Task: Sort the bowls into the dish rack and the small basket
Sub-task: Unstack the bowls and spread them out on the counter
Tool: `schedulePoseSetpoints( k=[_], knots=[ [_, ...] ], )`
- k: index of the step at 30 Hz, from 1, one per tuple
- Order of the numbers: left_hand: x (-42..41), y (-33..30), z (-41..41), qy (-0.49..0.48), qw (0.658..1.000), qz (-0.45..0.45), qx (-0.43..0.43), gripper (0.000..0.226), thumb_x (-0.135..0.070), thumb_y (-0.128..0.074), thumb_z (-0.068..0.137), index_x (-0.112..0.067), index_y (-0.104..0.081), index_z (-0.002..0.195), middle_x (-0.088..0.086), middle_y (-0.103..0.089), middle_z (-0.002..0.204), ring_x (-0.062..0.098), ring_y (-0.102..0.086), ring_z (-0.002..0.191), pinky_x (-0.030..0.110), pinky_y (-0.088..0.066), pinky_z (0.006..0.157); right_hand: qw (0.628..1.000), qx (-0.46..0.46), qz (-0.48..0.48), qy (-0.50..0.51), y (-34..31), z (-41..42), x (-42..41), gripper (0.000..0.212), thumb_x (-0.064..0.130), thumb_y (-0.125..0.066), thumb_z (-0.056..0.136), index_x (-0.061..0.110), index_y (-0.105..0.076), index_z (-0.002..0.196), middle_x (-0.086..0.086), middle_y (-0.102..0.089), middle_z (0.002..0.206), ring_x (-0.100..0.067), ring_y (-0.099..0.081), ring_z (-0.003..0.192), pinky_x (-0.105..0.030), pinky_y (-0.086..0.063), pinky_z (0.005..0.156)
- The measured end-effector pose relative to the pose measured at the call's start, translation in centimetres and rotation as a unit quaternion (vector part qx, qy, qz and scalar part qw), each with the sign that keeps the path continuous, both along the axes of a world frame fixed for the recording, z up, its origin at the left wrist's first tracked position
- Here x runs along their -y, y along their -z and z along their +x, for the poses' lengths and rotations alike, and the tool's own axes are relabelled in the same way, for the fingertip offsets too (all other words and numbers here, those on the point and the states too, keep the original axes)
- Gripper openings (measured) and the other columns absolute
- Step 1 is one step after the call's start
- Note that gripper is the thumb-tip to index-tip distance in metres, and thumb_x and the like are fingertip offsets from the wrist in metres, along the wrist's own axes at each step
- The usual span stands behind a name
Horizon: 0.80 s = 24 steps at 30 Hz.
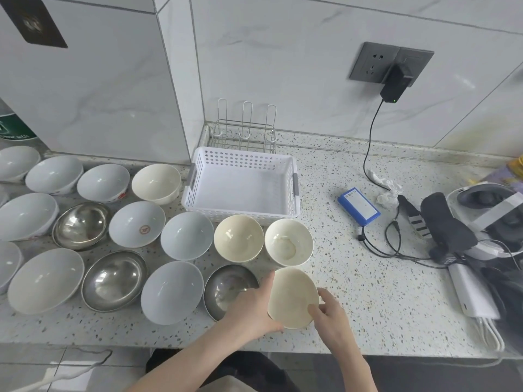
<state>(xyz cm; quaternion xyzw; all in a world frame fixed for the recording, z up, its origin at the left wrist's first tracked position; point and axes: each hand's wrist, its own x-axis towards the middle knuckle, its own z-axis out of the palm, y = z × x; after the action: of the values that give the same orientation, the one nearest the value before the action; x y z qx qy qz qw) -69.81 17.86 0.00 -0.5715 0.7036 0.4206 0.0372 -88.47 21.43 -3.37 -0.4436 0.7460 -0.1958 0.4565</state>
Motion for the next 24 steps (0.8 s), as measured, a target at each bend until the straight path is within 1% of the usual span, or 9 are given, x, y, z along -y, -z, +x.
schedulePoseSetpoints(
  k=[5, 9, 11, 13, 15, 16, 19, 22, 24],
  knots=[
    [-0.2, 0.6, 0.4, 0.005, 1.000, -0.027, 0.012, 0.096, -0.036, -0.069, 0.079, -0.033, -0.007, 0.152, 0.008, -0.070, 0.101, 0.027, -0.066, 0.097, 0.037, -0.056, 0.079, 0.999, 0.010, 0.032, -0.028, -0.5, -0.2, 0.5, 0.029, 0.013, -0.052, 0.090, 0.020, -0.052, 0.118, -0.001, -0.045, 0.060, -0.013, -0.039, 0.053, -0.028, -0.035, 0.055],
    [-0.5, 1.1, 0.8, -0.013, 0.999, -0.032, -0.005, 0.092, -0.039, -0.066, 0.081, -0.036, -0.007, 0.152, 0.003, -0.067, 0.098, 0.022, -0.065, 0.094, 0.030, -0.050, 0.072, 0.996, -0.031, 0.059, -0.052, -1.6, -0.2, 1.1, 0.028, 0.038, -0.052, 0.093, 0.026, -0.054, 0.119, 0.007, -0.056, 0.061, -0.013, -0.050, 0.058, -0.029, -0.042, 0.061],
    [-0.4, 1.0, 1.2, -0.040, 0.998, -0.038, -0.028, 0.081, -0.041, -0.062, 0.085, -0.034, -0.015, 0.150, -0.001, -0.067, 0.095, 0.018, -0.065, 0.090, 0.030, -0.050, 0.072, 0.991, -0.094, 0.074, -0.065, -2.3, -0.2, 1.5, 0.036, 0.055, -0.043, 0.094, 0.032, -0.054, 0.119, 0.007, -0.065, 0.074, -0.014, -0.058, 0.068, -0.029, -0.044, 0.063],
    [0.0, 0.7, 2.0, -0.082, 0.993, -0.059, -0.061, 0.059, -0.041, -0.057, 0.090, -0.034, -0.029, 0.141, -0.010, -0.062, 0.079, 0.010, -0.061, 0.076, 0.025, -0.048, 0.063, 0.983, -0.158, 0.076, -0.059, -3.0, -0.4, 2.1, 0.044, 0.061, -0.036, 0.093, 0.034, -0.053, 0.124, 0.003, -0.070, 0.089, -0.016, -0.063, 0.083, -0.030, -0.045, 0.068],
    [0.6, 0.4, 3.4, -0.129, 0.984, -0.092, -0.080, 0.037, -0.040, -0.053, 0.092, -0.031, -0.042, 0.127, -0.013, -0.052, 0.066, 0.002, -0.050, 0.063, 0.018, -0.036, 0.054, 0.978, -0.199, 0.057, -0.036, -3.9, -0.5, 3.0, 0.045, 0.057, -0.038, 0.095, 0.032, -0.052, 0.129, 0.003, -0.069, 0.090, -0.019, -0.063, 0.087, -0.032, -0.048, 0.072],
    [0.8, 0.1, 4.3, -0.154, 0.979, -0.100, -0.085, 0.030, -0.039, -0.053, 0.093, -0.031, -0.045, 0.120, -0.012, -0.051, 0.064, 0.002, -0.048, 0.060, 0.017, -0.035, 0.053, 0.976, -0.213, 0.045, -0.029, -4.5, -0.5, 3.6, 0.043, 0.053, -0.039, 0.096, 0.030, -0.052, 0.130, 0.003, -0.069, 0.086, -0.020, -0.063, 0.085, -0.032, -0.048, 0.071],
    [1.4, -0.6, 7.0, -0.220, 0.965, -0.086, -0.111, 0.012, -0.038, -0.053, 0.094, -0.032, -0.050, 0.104, -0.005, -0.060, 0.067, 0.009, -0.056, 0.059, 0.029, -0.047, 0.059, 0.977, -0.214, -0.010, -0.018, -5.9, 0.4, 5.1, 0.034, 0.044, -0.043, 0.097, 0.027, -0.056, 0.124, 0.003, -0.064, 0.064, -0.014, -0.059, 0.071, -0.029, -0.042, 0.058],
    [1.7, -1.1, 9.9, -0.267, 0.952, -0.089, -0.119, 0.005, -0.039, -0.053, 0.093, -0.035, -0.054, 0.095, -0.004, -0.064, 0.066, 0.007, -0.060, 0.058, 0.025, -0.047, 0.056, 0.980, -0.189, -0.053, -0.031, -6.9, 2.9, 6.5, 0.028, 0.036, -0.047, 0.097, 0.026, -0.060, 0.120, 0.002, -0.067, 0.065, -0.010, -0.056, 0.071, -0.028, -0.038, 0.056],
    [1.7, -1.4, 11.8, -0.284, 0.946, -0.098, -0.125, 0.004, -0.039, -0.053, 0.094, -0.035, -0.055, 0.094, 0.001, -0.067, 0.068, 0.008, -0.059, 0.057, 0.024, -0.047, 0.056, 0.984, -0.158, -0.067, -0.050, -7.3, 5.4, 7.3, 0.024, 0.033, -0.049, 0.097, 0.028, -0.062, 0.117, 0.002, -0.068, 0.070, -0.013, -0.057, 0.075, -0.030, -0.039, 0.060]
  ],
)
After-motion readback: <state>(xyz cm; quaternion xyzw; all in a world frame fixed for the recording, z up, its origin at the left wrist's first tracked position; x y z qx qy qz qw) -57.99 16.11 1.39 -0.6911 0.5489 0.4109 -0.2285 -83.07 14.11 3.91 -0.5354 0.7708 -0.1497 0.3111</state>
